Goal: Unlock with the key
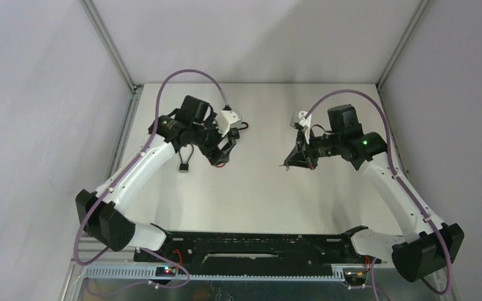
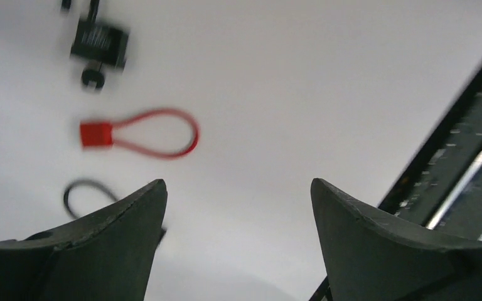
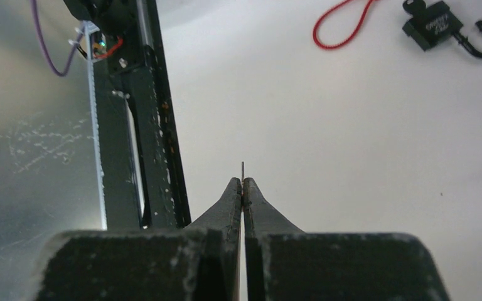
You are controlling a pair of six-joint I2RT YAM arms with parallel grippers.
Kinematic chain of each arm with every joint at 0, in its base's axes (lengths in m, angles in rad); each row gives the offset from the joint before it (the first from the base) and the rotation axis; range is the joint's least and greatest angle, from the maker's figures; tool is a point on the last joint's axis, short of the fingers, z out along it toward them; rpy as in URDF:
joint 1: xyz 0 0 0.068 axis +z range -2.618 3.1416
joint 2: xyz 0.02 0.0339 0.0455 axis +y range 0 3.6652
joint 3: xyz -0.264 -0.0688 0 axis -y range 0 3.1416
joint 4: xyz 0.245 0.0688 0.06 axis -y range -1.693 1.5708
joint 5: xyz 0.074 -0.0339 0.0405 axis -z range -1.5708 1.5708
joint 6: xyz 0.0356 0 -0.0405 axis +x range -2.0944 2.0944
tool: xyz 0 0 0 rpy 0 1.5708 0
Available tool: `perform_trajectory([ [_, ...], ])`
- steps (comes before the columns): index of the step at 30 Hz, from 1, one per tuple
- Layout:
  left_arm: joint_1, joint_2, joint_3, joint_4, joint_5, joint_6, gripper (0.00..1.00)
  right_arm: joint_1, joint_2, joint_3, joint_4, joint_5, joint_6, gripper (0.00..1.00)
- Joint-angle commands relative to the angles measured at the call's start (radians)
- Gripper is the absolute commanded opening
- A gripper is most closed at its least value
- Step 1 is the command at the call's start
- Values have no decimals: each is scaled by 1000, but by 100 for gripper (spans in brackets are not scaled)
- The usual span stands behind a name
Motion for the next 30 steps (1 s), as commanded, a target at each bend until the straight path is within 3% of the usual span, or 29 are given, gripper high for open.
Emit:
perform_trajectory([
  [1,93,60,-49,-31,-218,-6,88,-8,-61,-51,11,69,-57,0],
  [6,189,209,2,-30,-276,-92,83,-14,-82,-101,36,108,-75,0],
  [14,208,545,229,-38,-292,-230,74,-40,-129,-166,70,121,-70,0],
  [20,238,707,342,-30,-286,-315,82,-57,-161,-200,90,127,-56,0],
  [30,276,762,344,41,-283,-440,87,-78,-156,-208,97,105,-44,0],
])
